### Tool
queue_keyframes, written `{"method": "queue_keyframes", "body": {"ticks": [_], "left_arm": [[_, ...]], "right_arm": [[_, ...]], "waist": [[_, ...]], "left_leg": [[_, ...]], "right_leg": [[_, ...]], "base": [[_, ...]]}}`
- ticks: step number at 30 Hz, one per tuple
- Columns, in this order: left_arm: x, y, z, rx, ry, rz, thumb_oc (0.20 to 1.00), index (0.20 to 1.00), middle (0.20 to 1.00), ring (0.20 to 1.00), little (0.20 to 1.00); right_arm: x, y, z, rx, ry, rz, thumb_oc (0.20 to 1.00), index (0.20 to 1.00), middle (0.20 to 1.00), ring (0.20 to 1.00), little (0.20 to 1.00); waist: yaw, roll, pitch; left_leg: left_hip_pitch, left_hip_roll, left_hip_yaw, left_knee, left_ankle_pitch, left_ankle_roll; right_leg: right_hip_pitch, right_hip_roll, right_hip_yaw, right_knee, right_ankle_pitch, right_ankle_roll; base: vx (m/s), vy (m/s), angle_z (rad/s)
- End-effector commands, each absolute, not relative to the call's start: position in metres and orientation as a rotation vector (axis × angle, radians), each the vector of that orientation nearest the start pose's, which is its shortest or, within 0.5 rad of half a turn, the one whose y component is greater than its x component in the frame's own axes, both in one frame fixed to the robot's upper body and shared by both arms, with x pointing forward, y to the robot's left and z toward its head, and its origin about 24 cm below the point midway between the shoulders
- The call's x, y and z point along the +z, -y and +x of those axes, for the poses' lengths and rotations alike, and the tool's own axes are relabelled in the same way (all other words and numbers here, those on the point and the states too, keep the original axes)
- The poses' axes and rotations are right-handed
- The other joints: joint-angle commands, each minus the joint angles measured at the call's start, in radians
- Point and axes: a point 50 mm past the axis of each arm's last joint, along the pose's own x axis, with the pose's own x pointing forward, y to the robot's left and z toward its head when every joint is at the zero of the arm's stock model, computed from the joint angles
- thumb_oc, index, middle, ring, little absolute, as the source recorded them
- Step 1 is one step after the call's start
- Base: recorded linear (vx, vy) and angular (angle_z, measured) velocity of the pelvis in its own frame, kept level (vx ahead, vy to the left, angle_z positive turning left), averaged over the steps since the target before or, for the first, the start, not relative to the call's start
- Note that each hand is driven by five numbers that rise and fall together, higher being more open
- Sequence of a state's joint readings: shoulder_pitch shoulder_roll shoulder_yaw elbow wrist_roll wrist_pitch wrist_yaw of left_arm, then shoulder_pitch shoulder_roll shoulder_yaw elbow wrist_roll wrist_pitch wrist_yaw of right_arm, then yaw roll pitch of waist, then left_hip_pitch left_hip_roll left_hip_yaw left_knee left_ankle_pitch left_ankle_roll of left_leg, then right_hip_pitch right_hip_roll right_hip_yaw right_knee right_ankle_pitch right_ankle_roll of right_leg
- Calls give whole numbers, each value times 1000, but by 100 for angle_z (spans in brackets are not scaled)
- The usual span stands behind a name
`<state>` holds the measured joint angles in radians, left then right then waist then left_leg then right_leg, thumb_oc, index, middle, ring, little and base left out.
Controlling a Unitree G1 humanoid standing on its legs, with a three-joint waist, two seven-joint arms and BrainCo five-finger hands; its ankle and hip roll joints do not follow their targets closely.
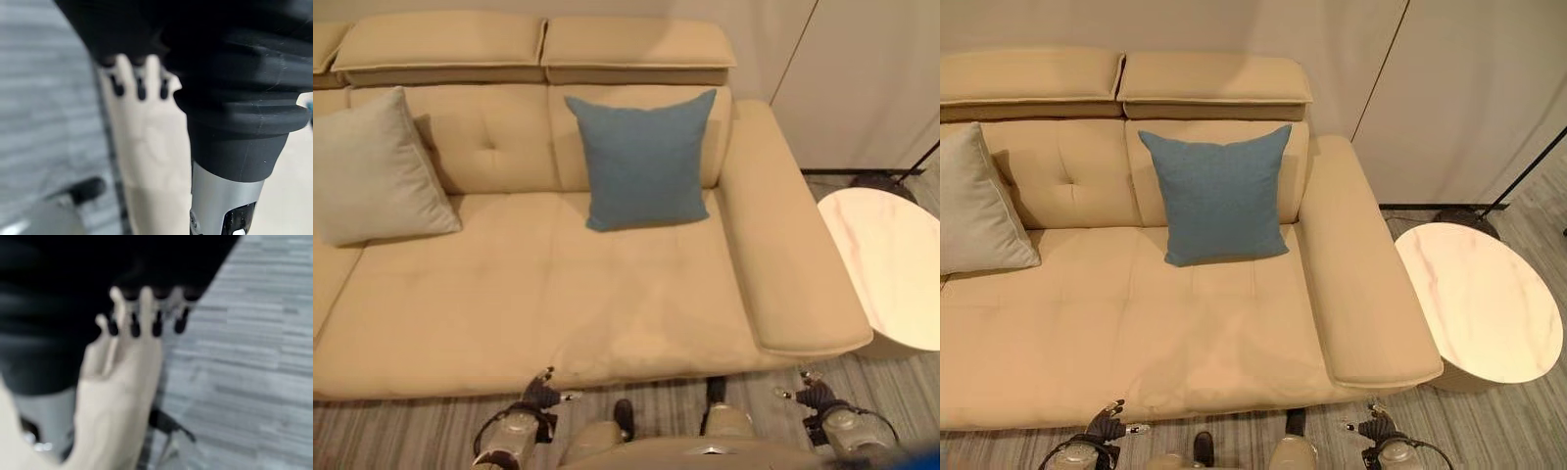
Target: Pick up all the scattered cushions and arrange them neatly on the sofa.
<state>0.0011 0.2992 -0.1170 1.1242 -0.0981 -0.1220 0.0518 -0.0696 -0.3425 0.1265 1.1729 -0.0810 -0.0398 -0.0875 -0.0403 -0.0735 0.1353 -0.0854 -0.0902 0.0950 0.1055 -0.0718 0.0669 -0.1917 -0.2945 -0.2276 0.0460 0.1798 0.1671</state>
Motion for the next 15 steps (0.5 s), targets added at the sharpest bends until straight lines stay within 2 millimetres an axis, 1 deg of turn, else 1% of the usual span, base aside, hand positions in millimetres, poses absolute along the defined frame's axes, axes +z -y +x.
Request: {"method": "queue_keyframes", "body": {"ticks": [1,3,4,5,6,9,13,15], "left_arm": [[-140,-266,117,236,-994,257,1000,1000,1000,1000,1000],[-140,-267,115,240,-1000,256,1000,1000,1000,1000,1000],[-141,-268,113,251,-1006,247,1000,1000,1000,1000,1000],[-141,-267,112,262,-1007,235,1000,1000,1000,1000,1000],[-142,-266,111,268,-1013,224,1000,1000,1000,1000,1000],[-144,-263,109,283,-1019,205,1000,1000,1000,1000,1000],[-147,-261,105,274,-1044,211,1000,1000,1000,1000,1000],[-149,-258,101,263,-1063,210,1000,1000,1000,1000,1000]], "right_arm": [[-127,280,151,-116,-1012,-563,1000,1000,1000,1000,1000],[-129,277,147,-117,-1025,-549,1000,1000,1000,1000,1000],[-130,276,146,-121,-1028,-549,1000,1000,1000,1000,1000],[-131,275,144,-121,-1031,-548,1000,1000,1000,1000,1000],[-131,275,145,-122,-1033,-551,1000,1000,1000,1000,1000],[-132,273,146,-111,-1038,-562,1000,1000,1000,1000,1000],[-133,271,145,-101,-1042,-570,1000,1000,1000,1000,1000],[-135,270,141,-89,-1059,-580,1000,1000,1000,1000,1000]], "waist": [[41,23,-21],[47,12,-40],[58,3,-47],[64,-1,-51],[61,-3,-60],[61,-6,-75],[61,-6,-85],[62,-2,-93]], "left_leg": [[62,62,-97,-38,-60,-64],[50,62,-97,-56,-42,-67],[52,62,-86,-69,-38,-72],[50,66,-78,-77,-29,-78],[50,71,-75,-90,-22,-82],[59,85,-60,-121,1,-96],[83,94,-51,-153,15,-104],[106,102,-57,-174,26,-113]], "right_leg": [[23,96,13,139,-154,3],[61,135,35,140,-187,1],[102,135,21,108,-184,3],[116,132,0,73,-181,3],[121,133,-5,41,-180,6],[148,144,0,-52,-147,12],[182,150,-2,-94,-140,11],[212,160,-6,-118,-145,5]], "base": [[-150,10,-18],[-134,-33,-11],[-89,-96,-13],[-65,-105,-14],[-35,-106,-5],[-19,-117,2],[12,-95,-4],[9,-101,-1]]}}
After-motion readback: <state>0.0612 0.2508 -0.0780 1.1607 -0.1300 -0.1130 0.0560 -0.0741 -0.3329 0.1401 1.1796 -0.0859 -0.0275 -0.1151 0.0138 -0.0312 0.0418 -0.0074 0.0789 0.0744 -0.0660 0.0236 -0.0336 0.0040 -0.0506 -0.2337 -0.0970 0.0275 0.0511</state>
